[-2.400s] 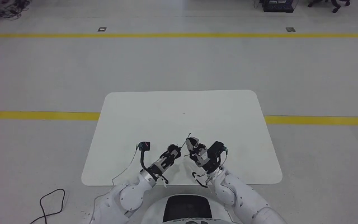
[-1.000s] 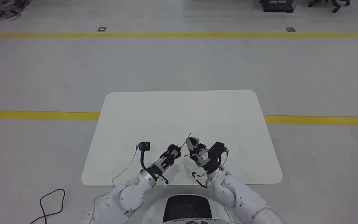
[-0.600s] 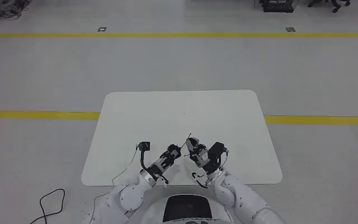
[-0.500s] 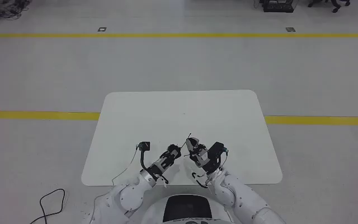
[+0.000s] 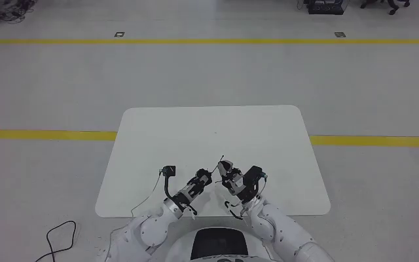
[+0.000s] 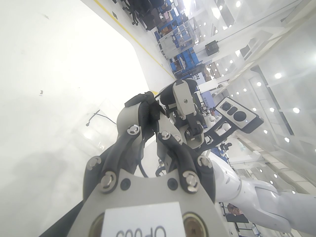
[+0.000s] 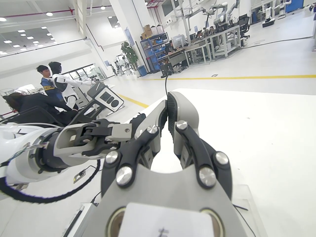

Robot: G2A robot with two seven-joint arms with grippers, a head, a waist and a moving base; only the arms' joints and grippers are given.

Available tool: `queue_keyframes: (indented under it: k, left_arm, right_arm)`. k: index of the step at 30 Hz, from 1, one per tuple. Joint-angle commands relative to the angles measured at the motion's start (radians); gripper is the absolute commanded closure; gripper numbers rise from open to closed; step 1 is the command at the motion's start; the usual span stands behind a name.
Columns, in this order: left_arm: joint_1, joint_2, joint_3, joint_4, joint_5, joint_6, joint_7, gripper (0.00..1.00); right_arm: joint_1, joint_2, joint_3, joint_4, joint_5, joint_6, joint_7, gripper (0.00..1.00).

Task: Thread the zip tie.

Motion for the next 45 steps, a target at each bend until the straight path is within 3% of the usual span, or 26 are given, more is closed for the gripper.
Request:
queue_keyframes:
  k: [1,45]
  left_arm:
    - [0.000,0.000,0.000,0.000,0.000,0.000,0.000,1.00]
    - [0.000,0.000,0.000,0.000,0.000,0.000,0.000,1.00]
  right_arm:
    - [0.000,-0.001,0.000,0.001,0.000,0.000,-0.001,1.00]
    - [0.016,-0.009,-0.022,0.012,0.005,0.000,0.005,1.00]
